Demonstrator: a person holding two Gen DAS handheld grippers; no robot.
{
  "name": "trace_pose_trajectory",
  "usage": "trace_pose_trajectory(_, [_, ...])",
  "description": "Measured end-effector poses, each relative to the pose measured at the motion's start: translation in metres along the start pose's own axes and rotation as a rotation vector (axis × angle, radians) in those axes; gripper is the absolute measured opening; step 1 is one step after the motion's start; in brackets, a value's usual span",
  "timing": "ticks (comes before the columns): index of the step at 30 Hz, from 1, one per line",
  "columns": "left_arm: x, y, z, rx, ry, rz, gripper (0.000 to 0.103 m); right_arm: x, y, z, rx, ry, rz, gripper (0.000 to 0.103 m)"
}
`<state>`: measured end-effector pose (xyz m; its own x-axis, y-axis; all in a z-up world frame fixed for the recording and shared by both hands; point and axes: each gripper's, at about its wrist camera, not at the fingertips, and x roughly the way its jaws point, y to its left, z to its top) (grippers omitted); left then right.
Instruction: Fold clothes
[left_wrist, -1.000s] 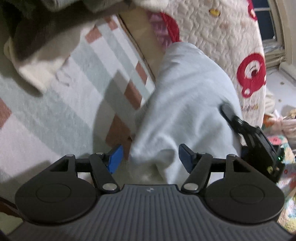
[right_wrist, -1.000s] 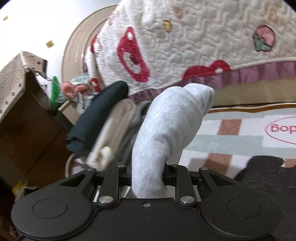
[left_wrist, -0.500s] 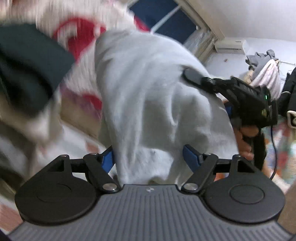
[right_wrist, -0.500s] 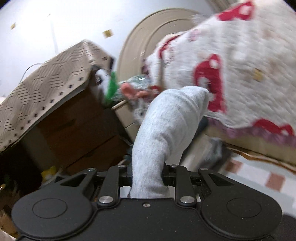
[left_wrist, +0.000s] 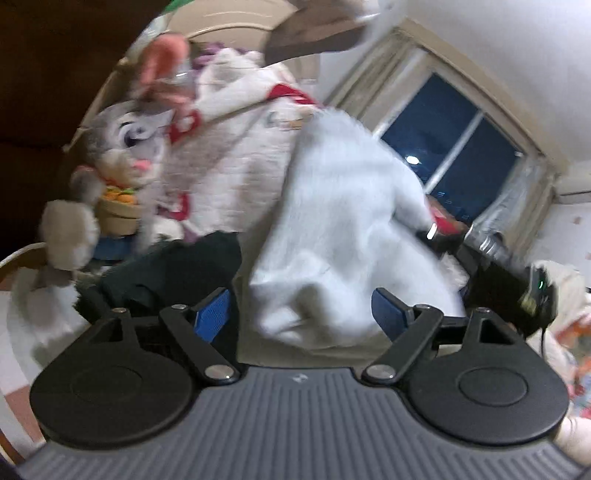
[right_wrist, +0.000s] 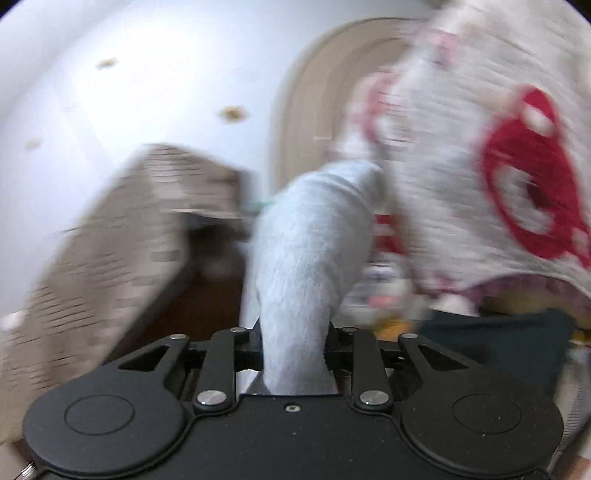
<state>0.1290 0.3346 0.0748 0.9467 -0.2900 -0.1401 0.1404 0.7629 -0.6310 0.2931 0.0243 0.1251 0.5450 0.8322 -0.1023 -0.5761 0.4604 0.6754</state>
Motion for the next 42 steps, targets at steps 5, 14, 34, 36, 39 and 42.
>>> trace_pose_trajectory(5, [0.039, 0.045, -0.028, -0.112, 0.114, 0.043, 0.082, 0.019, -0.084, -0.034, 0.118, 0.073, -0.291, 0.046])
trace_pose_trajectory(14, [0.054, 0.057, -0.044, -0.122, 0.182, 0.016, 0.081, -0.021, -0.082, -0.062, 0.242, 0.118, -0.15, 0.058])
trace_pose_trajectory(34, [0.041, 0.066, -0.039, -0.395, 0.085, -0.207, 0.083, 0.006, -0.05, -0.078, 0.57, -0.02, 0.043, 0.026])
trace_pose_trajectory(36, [0.043, 0.077, -0.045, -0.446, 0.063, -0.161, 0.083, 0.004, -0.062, -0.096, 0.576, 0.067, -0.04, 0.032])
trace_pose_trajectory(39, [0.044, 0.087, -0.048, -0.458, 0.045, -0.097, 0.083, -0.004, -0.073, -0.106, 0.532, 0.16, -0.127, 0.047])
trace_pose_trajectory(42, [0.043, 0.085, -0.048, -0.407, 0.024, -0.046, 0.083, -0.016, -0.066, -0.09, 0.371, 0.191, -0.15, 0.051])
